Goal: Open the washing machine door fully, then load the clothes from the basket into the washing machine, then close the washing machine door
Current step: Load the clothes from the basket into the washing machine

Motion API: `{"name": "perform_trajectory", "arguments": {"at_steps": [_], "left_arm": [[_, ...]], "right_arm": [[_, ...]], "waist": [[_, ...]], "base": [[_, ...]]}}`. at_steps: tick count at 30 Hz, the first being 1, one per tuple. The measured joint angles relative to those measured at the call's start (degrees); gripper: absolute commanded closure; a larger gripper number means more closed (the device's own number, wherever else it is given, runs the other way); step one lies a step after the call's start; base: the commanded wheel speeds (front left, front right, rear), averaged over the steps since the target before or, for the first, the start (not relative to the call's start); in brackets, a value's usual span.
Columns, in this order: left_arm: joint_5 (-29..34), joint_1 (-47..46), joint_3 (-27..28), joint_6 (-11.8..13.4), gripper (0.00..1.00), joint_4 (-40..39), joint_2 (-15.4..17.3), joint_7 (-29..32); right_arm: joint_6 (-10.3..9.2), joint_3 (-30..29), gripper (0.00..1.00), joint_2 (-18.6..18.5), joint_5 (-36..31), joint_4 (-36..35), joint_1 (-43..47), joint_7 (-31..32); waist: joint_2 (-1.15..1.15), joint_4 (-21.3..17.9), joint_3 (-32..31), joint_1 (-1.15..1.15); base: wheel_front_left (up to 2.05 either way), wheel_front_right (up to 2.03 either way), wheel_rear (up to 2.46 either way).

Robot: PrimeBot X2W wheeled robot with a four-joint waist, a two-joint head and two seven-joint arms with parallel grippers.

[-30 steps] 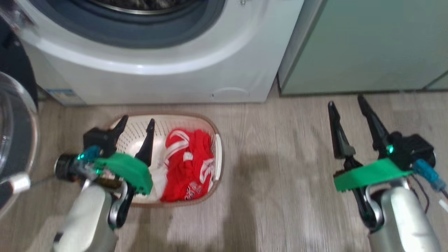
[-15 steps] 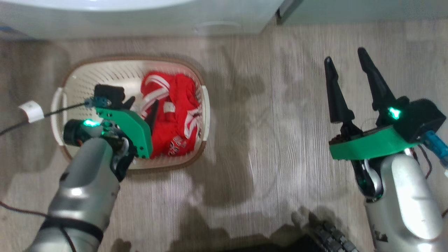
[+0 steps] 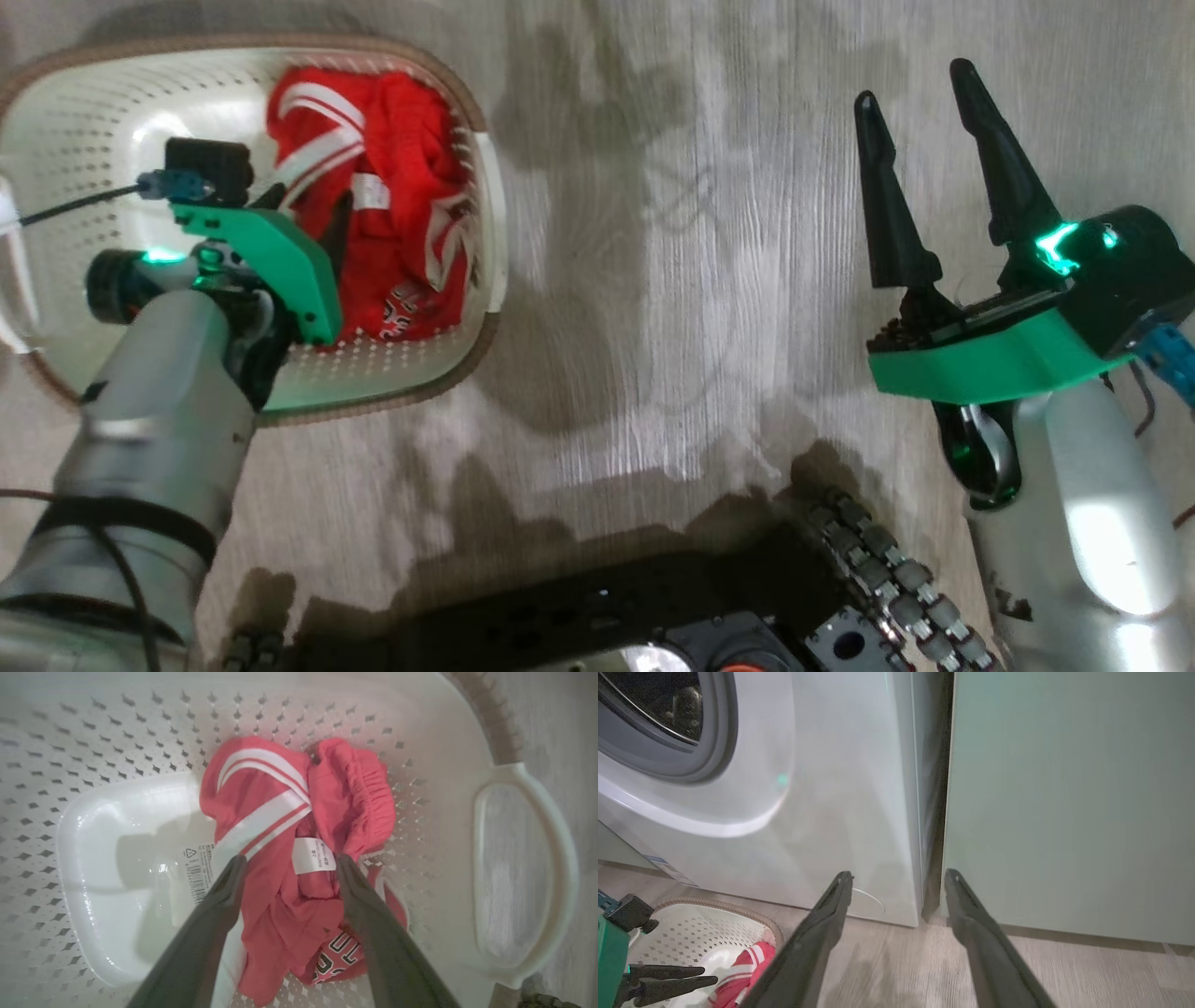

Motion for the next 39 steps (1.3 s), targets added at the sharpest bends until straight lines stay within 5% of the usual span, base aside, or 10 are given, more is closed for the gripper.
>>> {"name": "perform_trajectory", "arguments": {"at_steps": [15,16,18,27,39], "left_arm": [[-5.39,-5.36,-5.24,-0.01,0.00,3.28,4.20,-0.73],[-5.56,-5.73,-5.53,-0.01,0.07,3.60,4.38,-0.68],[-6.42,-6.23,-6.13,-0.01,1.00,4.01,4.75,-0.66],[-8.05,-6.55,-9.35,-0.01,1.00,5.64,5.75,-0.69],[-6.77,-3.42,-11.33,0.55,1.00,7.11,3.00,-10.01]], "right_arm": [[0.00,1.08,0.00,0.00,0.82,-1.47,0.09,-0.32],[0.00,1.35,0.00,0.00,0.96,-1.49,0.09,-0.32],[0.00,1.62,0.00,0.00,0.98,-1.49,0.12,-0.32],[0.00,1.37,0.00,0.00,2.04,-1.70,0.16,-0.33],[0.00,0.10,0.00,0.00,0.80,-0.11,0.24,-0.47]], "waist": [[0.00,-3.48,6.20,-0.01],[0.00,-3.76,6.44,-0.01],[0.00,-4.35,6.78,-0.01],[0.00,-4.99,6.34,-0.01],[0.00,-0.80,-0.22,-0.02]], "base": [[0.00,0.00,0.00],[0.00,0.00,0.00],[0.00,0.00,0.00],[0.00,0.00,0.00],[0.00,0.00,0.00]]}}
